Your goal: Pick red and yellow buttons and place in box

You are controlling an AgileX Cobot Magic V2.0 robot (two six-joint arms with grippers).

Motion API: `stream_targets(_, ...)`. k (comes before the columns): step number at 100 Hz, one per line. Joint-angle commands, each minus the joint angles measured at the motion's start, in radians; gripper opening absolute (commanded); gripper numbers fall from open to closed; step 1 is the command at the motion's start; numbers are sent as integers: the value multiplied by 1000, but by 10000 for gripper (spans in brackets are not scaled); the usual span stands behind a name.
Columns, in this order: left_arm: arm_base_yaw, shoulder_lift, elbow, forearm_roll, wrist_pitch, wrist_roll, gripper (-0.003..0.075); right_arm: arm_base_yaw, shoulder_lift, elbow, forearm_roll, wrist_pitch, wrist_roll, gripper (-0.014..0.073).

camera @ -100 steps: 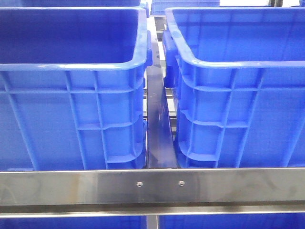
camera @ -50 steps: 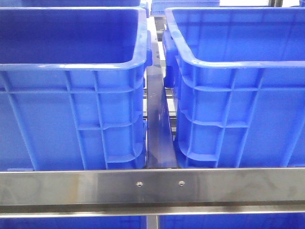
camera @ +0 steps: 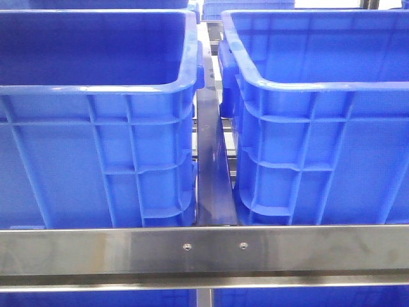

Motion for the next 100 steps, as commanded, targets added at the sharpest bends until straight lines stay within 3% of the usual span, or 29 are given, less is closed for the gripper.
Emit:
stream_targets(1, -8, -9, -24, -74, -29, 3, -19, -9, 1, -27, 19, -42, -11, -66)
stream_targets(8, -8, -9, -24, -74, -29, 3, -19, -9, 1, -27, 29, -35, -11, -55)
stream_targets(15, -8, -9, -24, -74, -29, 3, -19, -9, 1, -27, 41, -5, -11, 16)
stream_targets(20, -8, -9, -24, -74, -31, 3, -19, -9, 1, -27, 61, 24, -11, 113)
stream_targets(32, -8, -9, -24, -74, -31, 3, -19, -9, 1, -27, 154, 69, -11, 444)
stream_targets(42, -8, -9, -24, -74, -31, 3, -19, -9, 1, -30, 256, 104, -11, 595)
stream_targets(53, -8, -9, -24, -74, -31, 3, -19, -8, 3, -56, 351, 216, -11, 602)
stream_targets(75, -8, -9, -24, -74, -31, 3, -19, -8, 120, -179, 536, 598, 17, 602)
stream_targets(100, -8, -9, -24, -74, -31, 3, -19, -5, 343, -309, 560, 888, 100, 602)
